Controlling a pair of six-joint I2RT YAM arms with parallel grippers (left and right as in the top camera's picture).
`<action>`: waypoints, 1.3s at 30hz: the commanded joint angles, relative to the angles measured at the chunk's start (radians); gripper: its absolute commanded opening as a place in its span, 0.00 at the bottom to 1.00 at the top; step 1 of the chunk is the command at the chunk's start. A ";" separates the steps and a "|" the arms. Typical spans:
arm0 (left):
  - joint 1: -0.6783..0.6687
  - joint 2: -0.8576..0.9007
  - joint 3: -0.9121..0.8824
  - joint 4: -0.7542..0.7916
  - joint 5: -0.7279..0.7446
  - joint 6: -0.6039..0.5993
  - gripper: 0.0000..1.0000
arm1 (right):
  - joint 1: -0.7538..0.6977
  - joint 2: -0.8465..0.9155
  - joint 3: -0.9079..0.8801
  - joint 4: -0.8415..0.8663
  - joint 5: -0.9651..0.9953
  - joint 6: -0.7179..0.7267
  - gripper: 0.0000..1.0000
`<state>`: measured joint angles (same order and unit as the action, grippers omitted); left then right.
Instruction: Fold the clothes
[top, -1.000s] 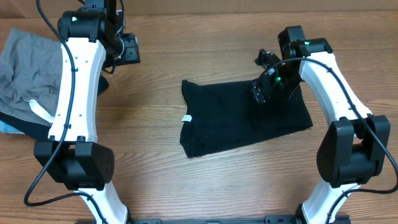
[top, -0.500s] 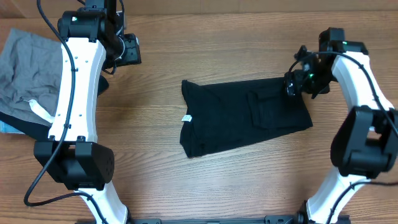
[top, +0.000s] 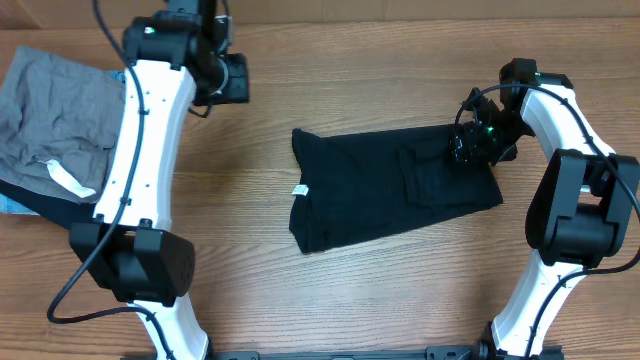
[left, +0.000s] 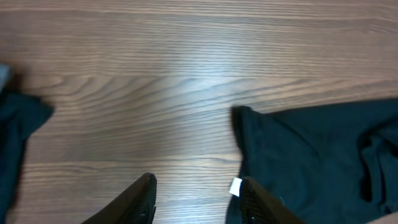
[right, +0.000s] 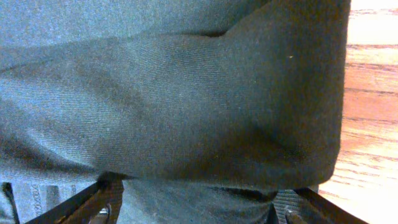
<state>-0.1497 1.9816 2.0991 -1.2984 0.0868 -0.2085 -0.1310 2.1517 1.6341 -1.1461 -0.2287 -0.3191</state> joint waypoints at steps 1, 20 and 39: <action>-0.041 0.010 0.008 0.005 0.009 -0.001 0.49 | -0.009 -0.003 0.022 -0.009 -0.043 -0.010 0.75; -0.233 0.240 0.004 0.072 0.219 0.007 0.04 | -0.094 -0.079 -0.119 0.126 -0.115 0.002 0.61; -0.459 0.278 0.007 0.164 0.100 0.066 0.04 | -0.097 -0.077 -0.248 0.275 -0.121 0.001 0.28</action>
<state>-0.6621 2.2841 2.0979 -1.1244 0.2279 -0.1562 -0.2291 2.0808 1.4364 -0.9012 -0.3408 -0.3119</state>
